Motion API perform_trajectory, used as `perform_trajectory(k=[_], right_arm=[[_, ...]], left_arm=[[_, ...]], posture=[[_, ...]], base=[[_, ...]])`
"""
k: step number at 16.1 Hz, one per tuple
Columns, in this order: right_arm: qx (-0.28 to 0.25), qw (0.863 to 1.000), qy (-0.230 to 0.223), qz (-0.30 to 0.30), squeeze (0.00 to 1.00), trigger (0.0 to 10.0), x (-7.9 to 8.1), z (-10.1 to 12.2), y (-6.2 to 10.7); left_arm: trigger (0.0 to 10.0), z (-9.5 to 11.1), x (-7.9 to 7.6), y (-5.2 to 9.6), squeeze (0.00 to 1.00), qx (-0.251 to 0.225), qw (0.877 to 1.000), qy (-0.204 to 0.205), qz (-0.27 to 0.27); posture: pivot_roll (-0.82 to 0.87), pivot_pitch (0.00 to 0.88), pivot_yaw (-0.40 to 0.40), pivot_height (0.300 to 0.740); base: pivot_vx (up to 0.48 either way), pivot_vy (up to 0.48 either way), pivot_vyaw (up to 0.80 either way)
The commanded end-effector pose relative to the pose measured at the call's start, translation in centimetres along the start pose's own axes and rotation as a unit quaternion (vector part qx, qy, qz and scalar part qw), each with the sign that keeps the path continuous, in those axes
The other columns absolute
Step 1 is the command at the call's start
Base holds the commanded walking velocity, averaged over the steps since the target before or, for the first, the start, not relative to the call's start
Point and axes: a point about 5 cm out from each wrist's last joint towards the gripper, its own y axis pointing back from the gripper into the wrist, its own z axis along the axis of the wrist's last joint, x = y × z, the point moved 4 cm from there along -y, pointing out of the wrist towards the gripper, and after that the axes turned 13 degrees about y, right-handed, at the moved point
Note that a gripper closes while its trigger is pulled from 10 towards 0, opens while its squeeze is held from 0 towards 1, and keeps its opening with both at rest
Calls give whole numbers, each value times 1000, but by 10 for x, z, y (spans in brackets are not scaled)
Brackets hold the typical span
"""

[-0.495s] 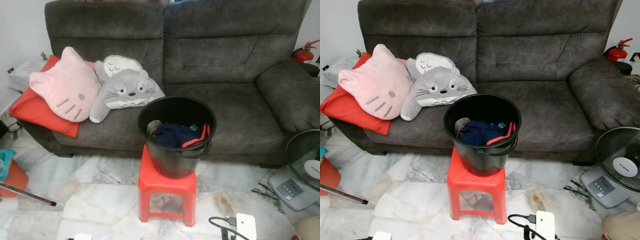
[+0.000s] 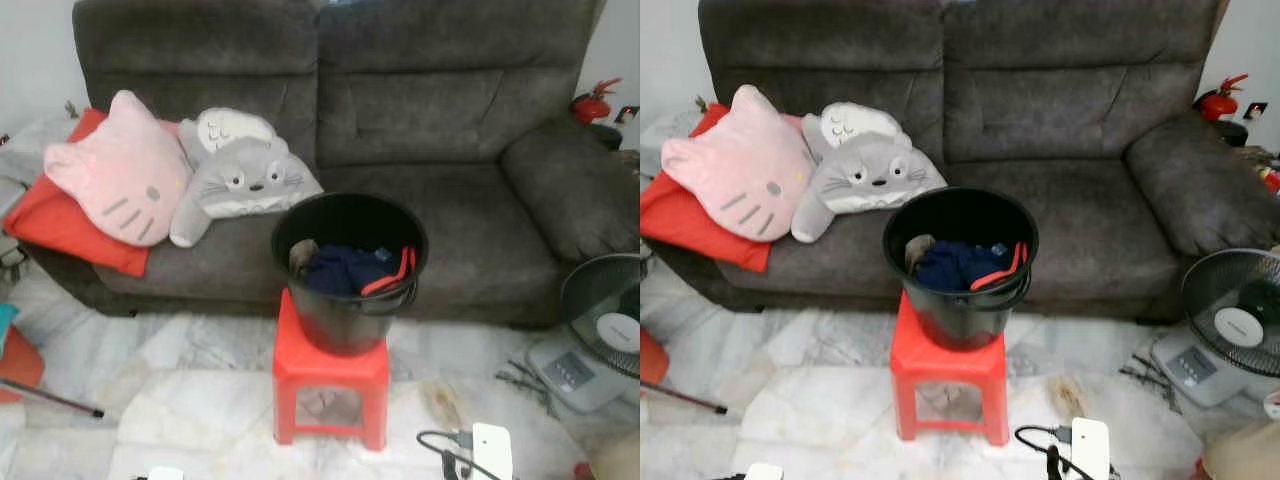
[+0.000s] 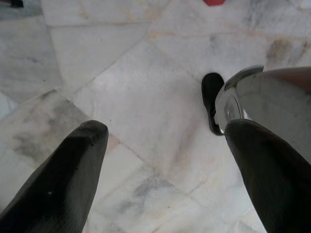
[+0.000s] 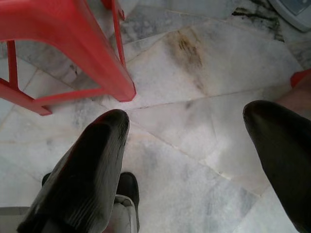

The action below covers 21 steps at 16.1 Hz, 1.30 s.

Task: Hang hanger

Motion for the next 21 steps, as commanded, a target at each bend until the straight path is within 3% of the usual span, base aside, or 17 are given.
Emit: perform_trajectory(k=[1, 4, 14, 15, 16, 17, 18, 21], right_arm=[[-9, 1000, -10, 0, 0, 10000, 3, 4, 0], [-12, 1000, -12, -1, 0, 10000, 3, 5, 0], [-56, 998, -15, -36, 0, 10000, -5, 12, 3], [-86, 995, -10, -50, 0, 10000, -10, 30, 1], [-157, 985, 7, -75, 0, 10000, -19, 75, 0], [-204, 976, 8, -83, 0, 10000, -23, 98, 4], [-244, 965, 22, -89, 0, 10000, -25, 110, 12], [-297, 949, 37, -103, 0, 10000, -29, 124, 31]], left_arm=[[10000, -1, 6, 1, 0, 5, 1000, -8, 7], [10000, -2, 6, 1, 0, 6, 1000, -11, 7], [10000, -3, 5, 1, 0, 10, 1000, -24, 2], [10000, -4, 5, 1, 0, 10, 1000, -24, 1], [10000, -5, 4, 1, 0, 10, 1000, -23, 1], [10000, -5, 4, 1, 0, 10, 1000, -22, 1], [10000, -6, 4, 1, 0, 11, 1000, -22, 2], [10000, -7, 4, 2, 0, 12, 1000, -24, 1]], posture=[[-11, 0, 39, 732], [-19, 0, 45, 732], [-44, 0, 52, 732], [-39, 0, 47, 732], [-39, 0, 46, 732], [-40, 0, 42, 732], [-40, 0, 38, 732], [-52, 0, 35, 732]], base=[[315, 0, 0], [294, 0, 0], [0, 0, 0], [0, 0, 0], [0, 0, 0], [0, 0, 0], [0, 0, 0], [0, 0, 0]])
